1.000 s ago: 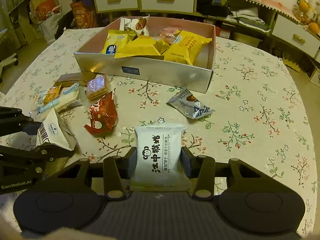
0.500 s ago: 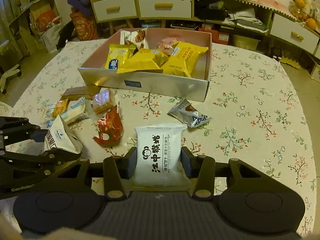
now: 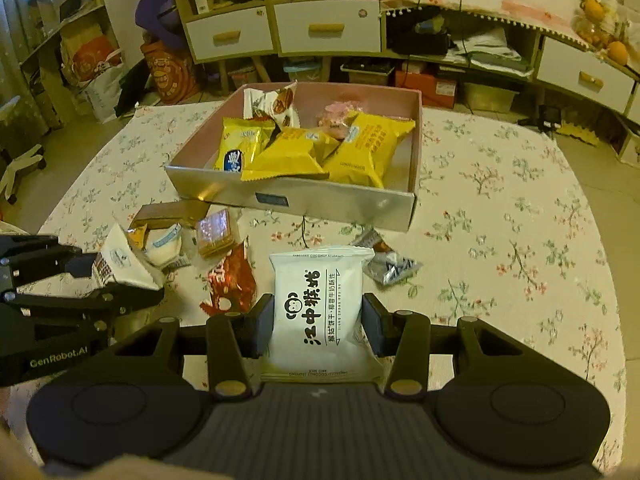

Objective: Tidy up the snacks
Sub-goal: 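Carry both white packs into the pink box and open both tools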

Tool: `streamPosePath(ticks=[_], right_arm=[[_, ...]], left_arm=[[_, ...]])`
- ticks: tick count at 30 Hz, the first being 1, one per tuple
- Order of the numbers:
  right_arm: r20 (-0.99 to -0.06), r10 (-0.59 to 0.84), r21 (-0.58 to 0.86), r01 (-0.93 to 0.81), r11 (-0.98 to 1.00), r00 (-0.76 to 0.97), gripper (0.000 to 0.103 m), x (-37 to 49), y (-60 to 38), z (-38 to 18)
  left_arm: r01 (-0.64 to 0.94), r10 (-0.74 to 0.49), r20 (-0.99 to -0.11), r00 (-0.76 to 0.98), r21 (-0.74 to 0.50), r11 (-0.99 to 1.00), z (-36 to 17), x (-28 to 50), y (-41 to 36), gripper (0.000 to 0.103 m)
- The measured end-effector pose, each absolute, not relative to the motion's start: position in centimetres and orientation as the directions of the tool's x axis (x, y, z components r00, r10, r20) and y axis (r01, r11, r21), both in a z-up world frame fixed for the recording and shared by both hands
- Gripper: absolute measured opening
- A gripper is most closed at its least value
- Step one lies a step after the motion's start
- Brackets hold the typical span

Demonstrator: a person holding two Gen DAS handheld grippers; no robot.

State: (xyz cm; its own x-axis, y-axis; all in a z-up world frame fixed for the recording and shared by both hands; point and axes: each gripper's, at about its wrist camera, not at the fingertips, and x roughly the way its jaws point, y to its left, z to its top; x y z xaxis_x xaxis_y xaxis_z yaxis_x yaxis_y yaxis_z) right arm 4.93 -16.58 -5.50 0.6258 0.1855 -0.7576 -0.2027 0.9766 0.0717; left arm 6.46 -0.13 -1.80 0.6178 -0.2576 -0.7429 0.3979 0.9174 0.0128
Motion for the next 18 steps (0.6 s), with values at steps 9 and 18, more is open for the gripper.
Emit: streamPosePath(ticks=[9, 18], right_arm=[[-0.734, 0.208, 0.116, -0.181, 0.977, 0.647, 0.043, 7.7, -16.8, -3.9], [-0.694, 0.182, 0.101, -0.157, 0.982, 0.697, 0.043, 12.2, -16.9, -3.4]], left_arm=[[0.339, -0.205, -0.720, 0.662, 0.044, 0.940, -0.4, 11.2, 0.4, 0.036], [0.265, -0.148, -0.716, 0.682, 0.053, 0.963, -0.4, 17.1, 0.8, 0.036]])
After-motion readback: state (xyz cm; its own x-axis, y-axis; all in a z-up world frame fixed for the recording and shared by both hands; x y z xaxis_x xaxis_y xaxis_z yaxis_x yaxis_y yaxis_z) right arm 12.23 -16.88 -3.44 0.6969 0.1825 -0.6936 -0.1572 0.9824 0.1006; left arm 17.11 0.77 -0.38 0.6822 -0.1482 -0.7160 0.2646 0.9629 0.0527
